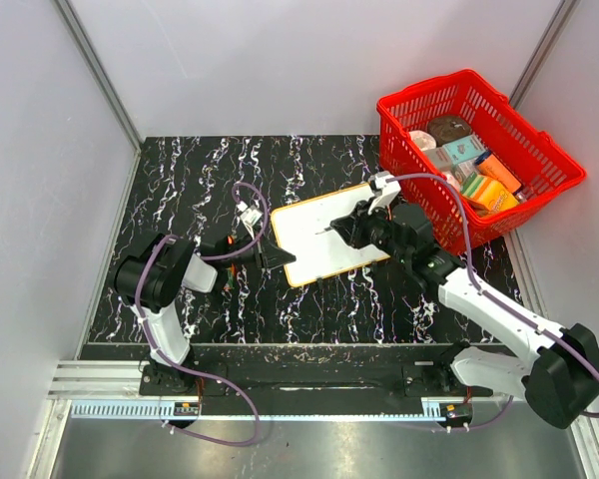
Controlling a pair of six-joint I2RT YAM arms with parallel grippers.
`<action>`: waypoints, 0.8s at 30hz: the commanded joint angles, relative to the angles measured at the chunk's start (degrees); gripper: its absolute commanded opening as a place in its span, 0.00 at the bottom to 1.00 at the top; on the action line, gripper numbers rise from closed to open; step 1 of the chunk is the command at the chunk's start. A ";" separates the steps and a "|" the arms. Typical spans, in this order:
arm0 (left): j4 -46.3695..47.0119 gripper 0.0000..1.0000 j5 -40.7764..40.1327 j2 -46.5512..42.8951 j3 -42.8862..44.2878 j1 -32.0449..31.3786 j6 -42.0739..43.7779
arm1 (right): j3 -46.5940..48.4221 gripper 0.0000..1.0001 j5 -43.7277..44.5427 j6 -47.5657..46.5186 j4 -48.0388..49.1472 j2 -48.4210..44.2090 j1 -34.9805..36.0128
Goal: Write a sentence on the whiteboard
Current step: Hold the whiteboard on the whiteboard stand, then write a sentence on the whiteboard.
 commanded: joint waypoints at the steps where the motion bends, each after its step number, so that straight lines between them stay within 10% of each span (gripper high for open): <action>1: -1.24 0.00 -1.55 2.13 -2.06 0.42 4.41 | 5.72 0.00 1.55 0.62 1.21 0.85 -0.53; 24: 2.81 0.00 -0.49 3.36 -2.59 1.48 2.30 | 8.55 0.00 15.27 -12.38 15.25 10.51 7.37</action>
